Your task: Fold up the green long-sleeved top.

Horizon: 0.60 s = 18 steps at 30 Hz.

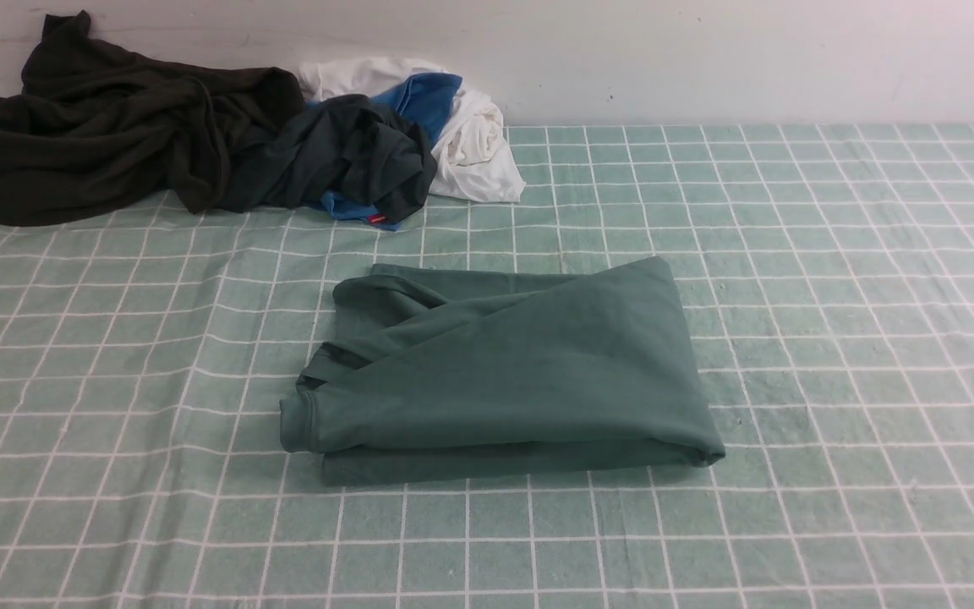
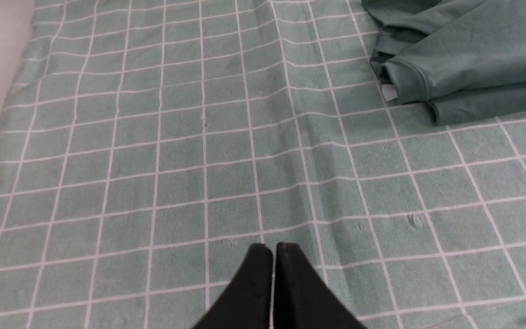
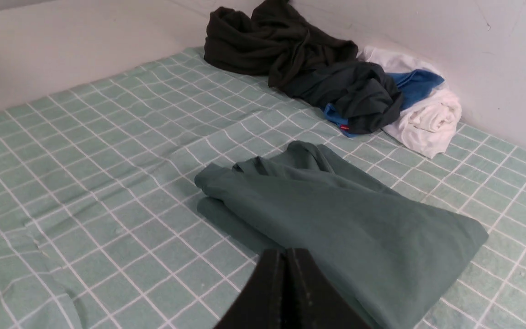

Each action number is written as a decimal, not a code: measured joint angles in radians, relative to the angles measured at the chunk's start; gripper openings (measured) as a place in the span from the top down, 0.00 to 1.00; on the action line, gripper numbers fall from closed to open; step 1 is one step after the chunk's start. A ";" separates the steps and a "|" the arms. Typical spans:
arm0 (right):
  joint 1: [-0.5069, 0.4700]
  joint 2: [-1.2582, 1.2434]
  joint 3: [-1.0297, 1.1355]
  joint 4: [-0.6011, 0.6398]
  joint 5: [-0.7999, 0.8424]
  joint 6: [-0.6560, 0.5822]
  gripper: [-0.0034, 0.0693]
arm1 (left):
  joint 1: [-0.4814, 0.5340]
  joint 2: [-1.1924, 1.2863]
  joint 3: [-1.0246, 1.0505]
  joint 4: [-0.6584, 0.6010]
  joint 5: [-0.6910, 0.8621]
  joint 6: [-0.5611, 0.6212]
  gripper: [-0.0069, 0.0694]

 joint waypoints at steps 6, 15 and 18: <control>0.000 -0.023 0.005 -0.014 0.017 0.008 0.97 | 0.000 0.000 0.000 0.000 0.000 0.000 0.91; -0.040 -0.077 0.184 -0.102 -0.246 0.141 0.97 | 0.000 0.000 0.000 -0.001 0.000 0.000 0.91; -0.160 -0.158 0.327 -0.116 -0.368 0.168 0.97 | 0.000 0.000 0.000 0.000 0.000 0.000 0.91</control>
